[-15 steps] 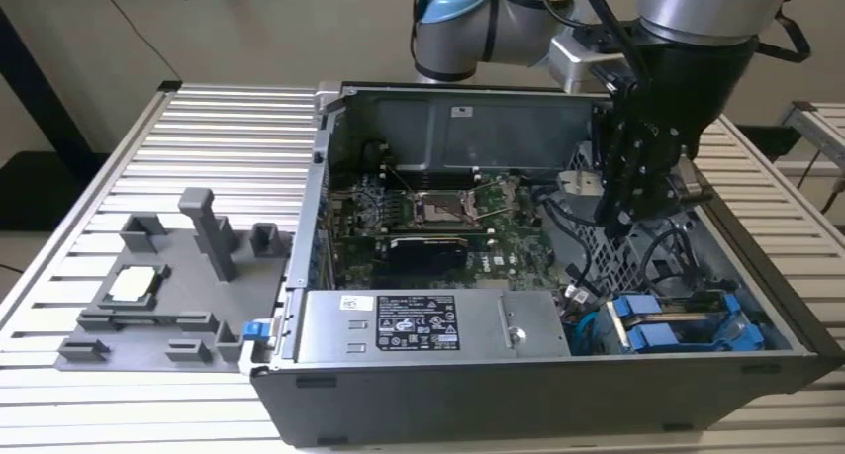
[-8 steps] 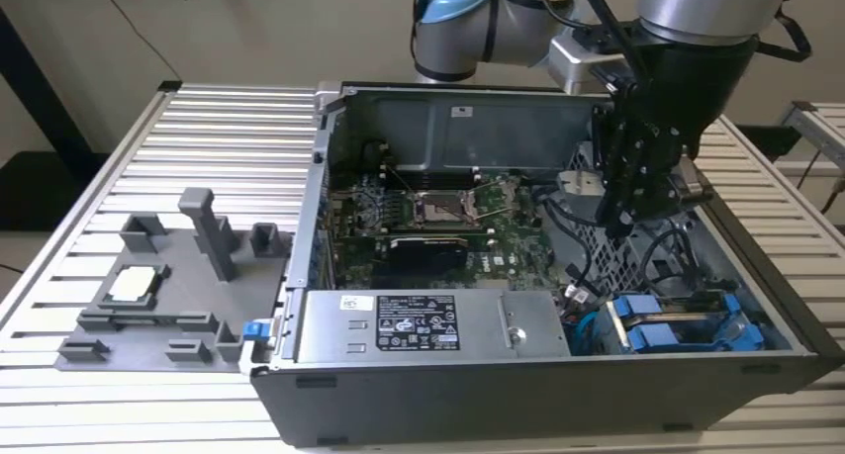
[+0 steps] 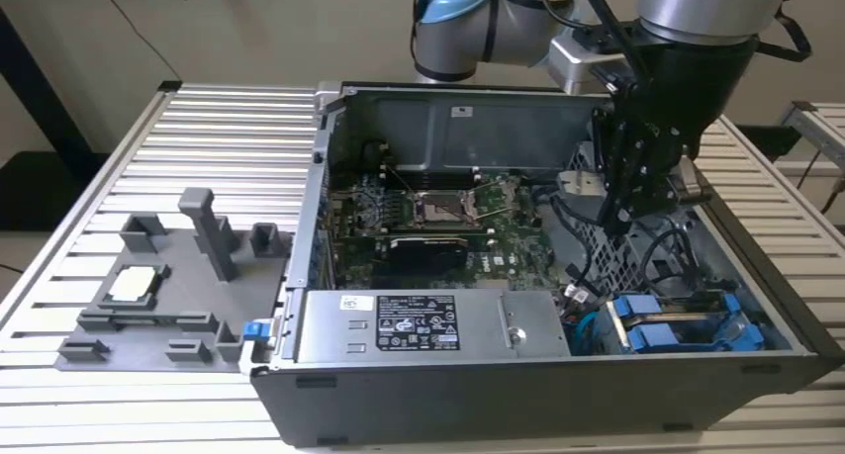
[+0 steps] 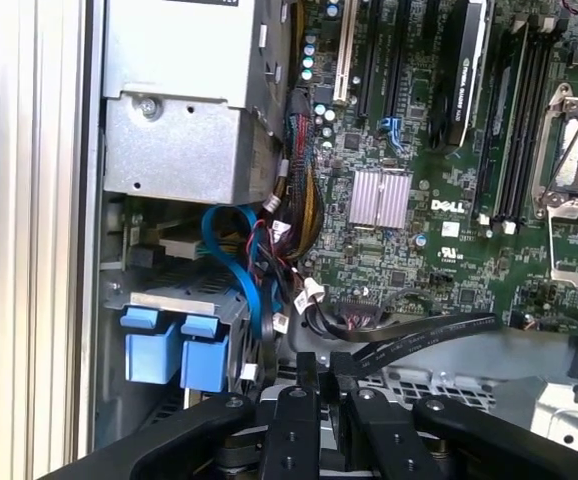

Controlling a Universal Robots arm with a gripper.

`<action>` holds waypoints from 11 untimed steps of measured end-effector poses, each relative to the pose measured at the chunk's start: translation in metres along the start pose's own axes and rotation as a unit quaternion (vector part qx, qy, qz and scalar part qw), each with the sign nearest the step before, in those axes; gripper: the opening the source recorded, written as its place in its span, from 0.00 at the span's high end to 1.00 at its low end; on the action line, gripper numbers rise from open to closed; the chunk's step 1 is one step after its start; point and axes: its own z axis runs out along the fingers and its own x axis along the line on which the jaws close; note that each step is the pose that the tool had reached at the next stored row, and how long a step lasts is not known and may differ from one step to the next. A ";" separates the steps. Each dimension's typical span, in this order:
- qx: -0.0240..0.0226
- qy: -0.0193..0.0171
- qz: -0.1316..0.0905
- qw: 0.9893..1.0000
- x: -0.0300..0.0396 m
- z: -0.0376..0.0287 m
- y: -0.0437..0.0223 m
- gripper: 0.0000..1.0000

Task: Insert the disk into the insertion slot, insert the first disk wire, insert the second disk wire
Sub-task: 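Insert the second disk wire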

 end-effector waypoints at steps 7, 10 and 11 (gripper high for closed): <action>0.000 0.002 -0.001 1.000 0.0000 0.0000 0.0000 0.83; 0.000 0.002 -0.001 1.000 0.0000 0.0000 0.0000 0.84; 0.000 0.003 -0.001 1.000 0.0000 0.0000 0.0000 0.84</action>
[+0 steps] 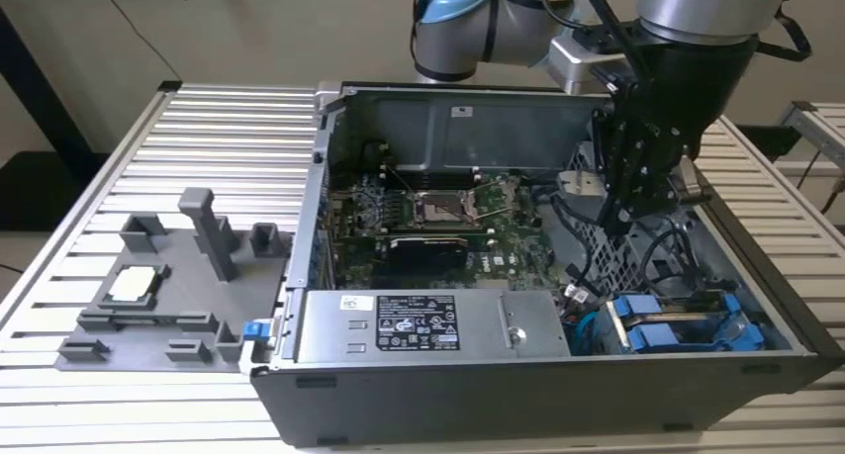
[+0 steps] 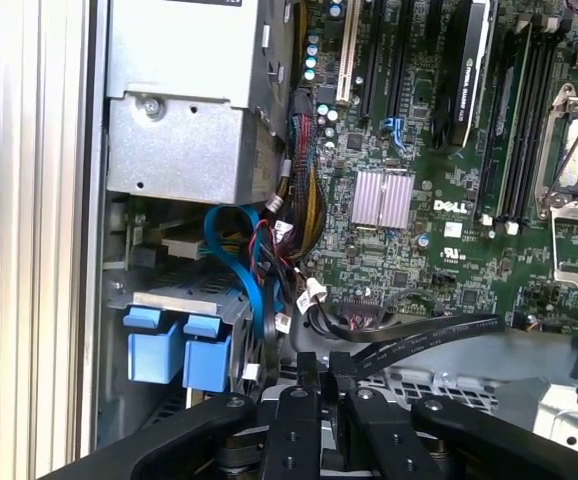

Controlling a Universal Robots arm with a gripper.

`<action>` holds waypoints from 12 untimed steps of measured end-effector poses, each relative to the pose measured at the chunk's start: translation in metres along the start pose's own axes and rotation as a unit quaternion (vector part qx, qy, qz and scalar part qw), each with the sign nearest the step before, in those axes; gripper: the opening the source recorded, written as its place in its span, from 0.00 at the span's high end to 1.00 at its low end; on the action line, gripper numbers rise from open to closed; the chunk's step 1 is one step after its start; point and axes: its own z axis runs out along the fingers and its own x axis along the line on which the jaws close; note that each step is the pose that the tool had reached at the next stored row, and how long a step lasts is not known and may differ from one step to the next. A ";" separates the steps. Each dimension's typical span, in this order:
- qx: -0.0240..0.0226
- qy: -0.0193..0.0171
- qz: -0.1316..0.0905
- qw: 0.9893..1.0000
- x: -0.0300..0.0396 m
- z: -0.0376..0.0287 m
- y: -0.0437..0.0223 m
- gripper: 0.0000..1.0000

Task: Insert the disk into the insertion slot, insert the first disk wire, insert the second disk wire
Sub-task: 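Insert the second disk wire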

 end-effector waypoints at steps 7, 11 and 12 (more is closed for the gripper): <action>-0.003 0.000 0.000 1.000 0.0122 0.0014 -0.0020 0.84; -0.006 -0.001 0.000 1.000 0.0236 0.0025 -0.0039 0.84; -0.007 -0.001 0.000 1.000 0.0265 0.0028 -0.0043 0.84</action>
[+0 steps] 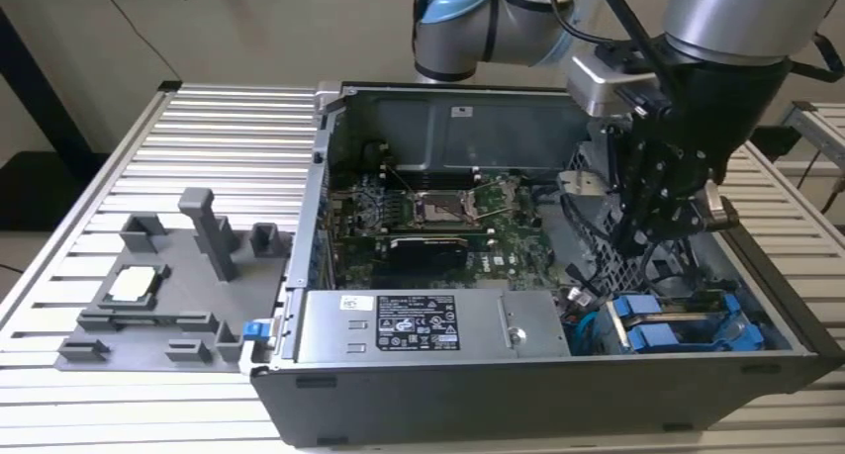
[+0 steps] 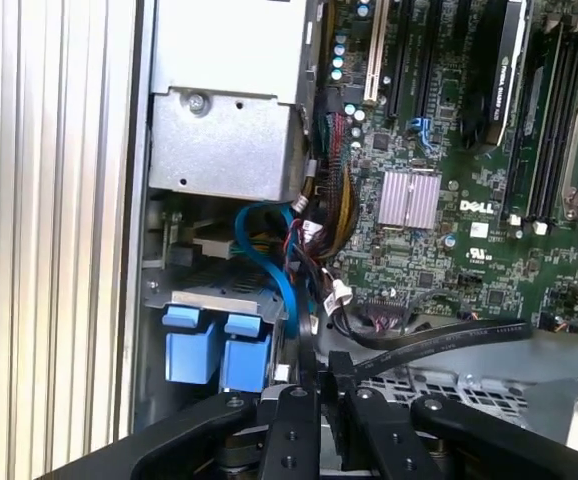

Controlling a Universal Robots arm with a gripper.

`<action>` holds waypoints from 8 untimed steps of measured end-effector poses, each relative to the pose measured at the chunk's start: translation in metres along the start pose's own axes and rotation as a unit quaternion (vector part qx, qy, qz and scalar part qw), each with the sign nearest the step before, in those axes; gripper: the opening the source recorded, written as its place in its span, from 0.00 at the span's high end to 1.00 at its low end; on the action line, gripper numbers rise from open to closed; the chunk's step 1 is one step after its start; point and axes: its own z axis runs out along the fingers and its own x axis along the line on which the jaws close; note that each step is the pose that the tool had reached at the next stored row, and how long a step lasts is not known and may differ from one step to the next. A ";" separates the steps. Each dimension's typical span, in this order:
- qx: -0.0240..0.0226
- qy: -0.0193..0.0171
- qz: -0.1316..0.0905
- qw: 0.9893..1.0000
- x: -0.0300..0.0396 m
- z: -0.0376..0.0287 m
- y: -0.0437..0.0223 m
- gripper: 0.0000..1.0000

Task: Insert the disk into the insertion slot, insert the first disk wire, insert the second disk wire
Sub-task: 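Insert the second disk wire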

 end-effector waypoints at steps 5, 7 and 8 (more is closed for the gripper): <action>-0.004 0.000 0.000 1.000 0.0145 0.0014 -0.0025 0.84; -0.005 -0.001 0.000 1.000 0.0201 0.0019 -0.0037 0.84; -0.006 -0.001 0.000 1.000 0.0233 0.0022 -0.0045 0.84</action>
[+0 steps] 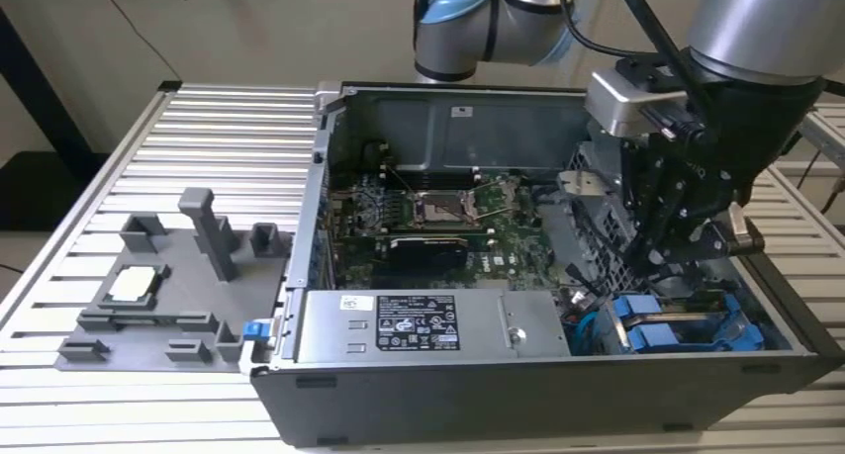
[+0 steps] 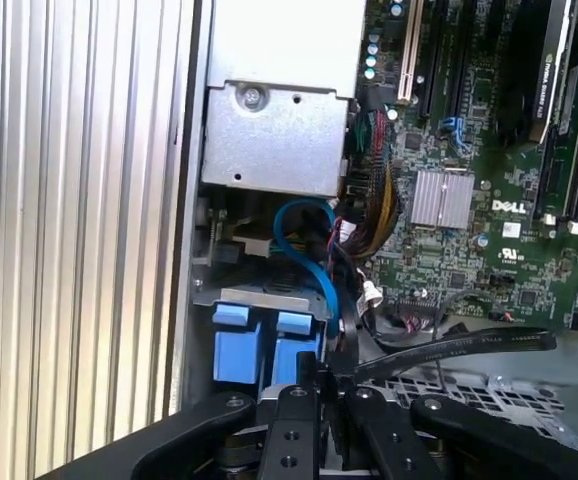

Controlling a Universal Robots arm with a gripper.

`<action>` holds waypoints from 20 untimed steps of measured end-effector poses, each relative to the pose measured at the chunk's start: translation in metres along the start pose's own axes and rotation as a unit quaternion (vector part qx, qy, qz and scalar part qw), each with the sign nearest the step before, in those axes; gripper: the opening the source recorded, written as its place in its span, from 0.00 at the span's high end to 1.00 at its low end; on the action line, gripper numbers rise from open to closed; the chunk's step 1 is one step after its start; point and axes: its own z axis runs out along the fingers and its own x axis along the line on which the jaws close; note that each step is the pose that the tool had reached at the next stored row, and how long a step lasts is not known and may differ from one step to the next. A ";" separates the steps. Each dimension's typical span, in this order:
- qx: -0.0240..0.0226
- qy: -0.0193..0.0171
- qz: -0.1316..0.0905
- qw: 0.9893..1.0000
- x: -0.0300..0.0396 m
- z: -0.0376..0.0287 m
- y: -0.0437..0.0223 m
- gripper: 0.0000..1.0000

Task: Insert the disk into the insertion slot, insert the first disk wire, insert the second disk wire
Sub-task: 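Insert the second disk wire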

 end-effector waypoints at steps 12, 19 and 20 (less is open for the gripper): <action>-0.001 -0.023 0.010 1.000 0.0090 0.0008 -0.0045 0.84; -0.026 -0.037 0.013 0.999 0.0107 0.0014 -0.0147 0.84; -0.032 -0.037 0.013 0.999 0.0111 0.0014 -0.0170 0.84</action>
